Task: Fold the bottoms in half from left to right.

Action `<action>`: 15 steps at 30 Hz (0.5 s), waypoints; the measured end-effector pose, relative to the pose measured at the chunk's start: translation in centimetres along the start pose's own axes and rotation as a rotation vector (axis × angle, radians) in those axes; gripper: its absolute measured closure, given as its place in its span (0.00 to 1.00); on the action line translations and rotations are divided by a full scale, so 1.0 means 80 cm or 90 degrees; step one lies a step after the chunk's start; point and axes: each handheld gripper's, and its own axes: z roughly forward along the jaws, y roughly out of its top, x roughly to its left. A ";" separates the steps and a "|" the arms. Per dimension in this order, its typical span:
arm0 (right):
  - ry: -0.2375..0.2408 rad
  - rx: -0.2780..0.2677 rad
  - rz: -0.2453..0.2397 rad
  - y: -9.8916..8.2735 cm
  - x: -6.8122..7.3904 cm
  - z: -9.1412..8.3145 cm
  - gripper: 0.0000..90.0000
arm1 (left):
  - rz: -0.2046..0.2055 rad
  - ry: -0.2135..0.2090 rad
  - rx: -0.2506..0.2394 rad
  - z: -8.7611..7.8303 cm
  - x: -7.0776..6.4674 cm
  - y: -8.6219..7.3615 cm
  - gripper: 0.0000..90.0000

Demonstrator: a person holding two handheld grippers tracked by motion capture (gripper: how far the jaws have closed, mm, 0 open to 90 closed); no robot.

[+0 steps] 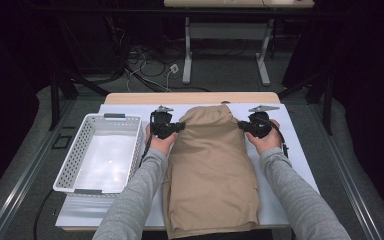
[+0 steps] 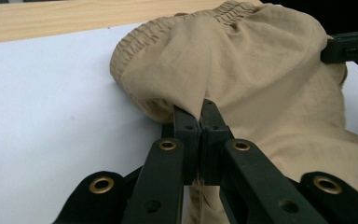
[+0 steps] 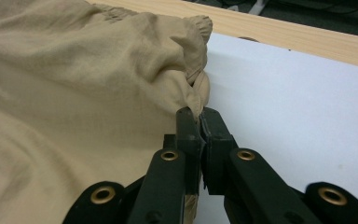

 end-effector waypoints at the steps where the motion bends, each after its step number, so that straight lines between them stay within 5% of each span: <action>1: 0.004 -0.003 0.004 -0.002 0.001 -0.004 0.97 | -0.001 -0.001 0.001 -0.003 -0.003 -0.002 0.98; 15: 0.073 0.007 0.038 -0.036 0.021 -0.060 0.97 | 0.001 -0.015 0.005 -0.041 -0.029 -0.045 0.98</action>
